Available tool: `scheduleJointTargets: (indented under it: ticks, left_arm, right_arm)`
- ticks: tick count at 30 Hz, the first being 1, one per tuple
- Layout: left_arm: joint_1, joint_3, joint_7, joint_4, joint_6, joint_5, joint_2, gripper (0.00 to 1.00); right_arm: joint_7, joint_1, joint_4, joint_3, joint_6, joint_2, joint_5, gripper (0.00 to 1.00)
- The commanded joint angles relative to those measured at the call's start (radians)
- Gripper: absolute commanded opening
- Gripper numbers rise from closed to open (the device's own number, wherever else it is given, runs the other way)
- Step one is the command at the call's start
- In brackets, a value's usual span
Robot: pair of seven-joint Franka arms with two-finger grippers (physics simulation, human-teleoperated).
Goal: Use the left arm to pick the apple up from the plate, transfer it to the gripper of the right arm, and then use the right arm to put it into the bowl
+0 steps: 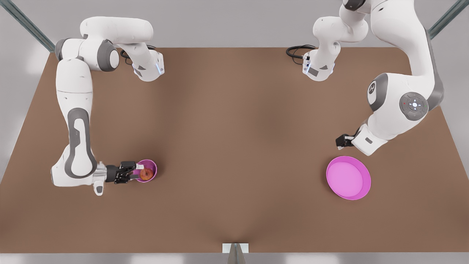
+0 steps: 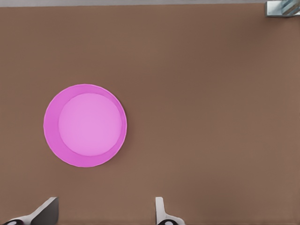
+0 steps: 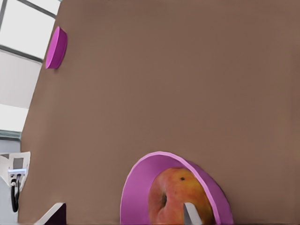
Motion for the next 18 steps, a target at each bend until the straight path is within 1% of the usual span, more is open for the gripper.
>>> scheduleJointTargets:
  ticks: [1,3,4,5,8,9,10,12,13,14,16,18]
  left_arm:
    - [-0.015,0.000,-0.104,0.000,-0.004,-0.008,-0.001,1.00]
    - [-0.017,0.000,-0.102,0.002,-0.017,-0.008,-0.001,1.00]
    - [-0.017,0.000,-0.102,0.002,-0.017,-0.008,-0.001,1.00]
    - [-0.017,0.000,-0.102,0.002,-0.017,-0.008,0.001,1.00]
    - [-0.018,0.000,-0.104,0.000,-0.017,-0.008,0.002,1.00]
    - [-0.018,0.000,-0.102,0.002,-0.017,-0.008,0.002,1.00]
    - [-0.018,0.000,-0.102,0.002,-0.017,-0.008,0.002,1.00]
    - [-0.017,0.000,-0.102,0.002,-0.017,-0.008,0.002,1.00]
    - [-0.017,0.000,-0.101,0.002,-0.017,-0.008,0.002,1.00]
    - [-0.015,0.000,-0.099,0.002,-0.017,-0.008,0.002,1.00]
    - [-0.018,0.000,-0.102,0.003,-0.017,-0.008,0.002,1.00]
    - [-0.018,0.000,-0.099,0.003,-0.015,-0.006,0.002,1.00]
  right_arm:
    - [0.128,0.003,0.051,-0.002,-0.003,-0.017,-0.114,0.94]
    - [0.300,0.019,0.132,0.008,-0.008,-0.082,-0.270,0.94]
    - [0.371,0.037,0.205,0.013,-0.008,-0.094,-0.368,0.97]
    - [0.444,0.089,0.275,0.012,-0.009,-0.148,-0.503,1.00]
    - [0.743,0.188,0.267,0.016,-0.176,-0.386,-0.785,1.00]
    - [0.793,0.192,0.263,0.021,-0.192,-0.416,-0.841,1.00]
    - [0.843,0.183,0.226,0.024,-0.226,-0.464,-0.845,1.00]
    - [0.872,0.180,0.181,0.024,-0.224,-0.487,-0.848,0.96]
    - [0.992,0.191,0.170,0.028,-0.230,-0.488,-0.850,1.00]
    - [1.001,0.191,0.178,0.053,-0.238,-0.488,-0.873,1.00]
    - [1.038,0.189,0.184,0.058,-0.239,-0.499,-0.888,1.00]
    - [1.038,0.177,-0.032,0.058,-0.140,-0.636,-0.890,1.00]
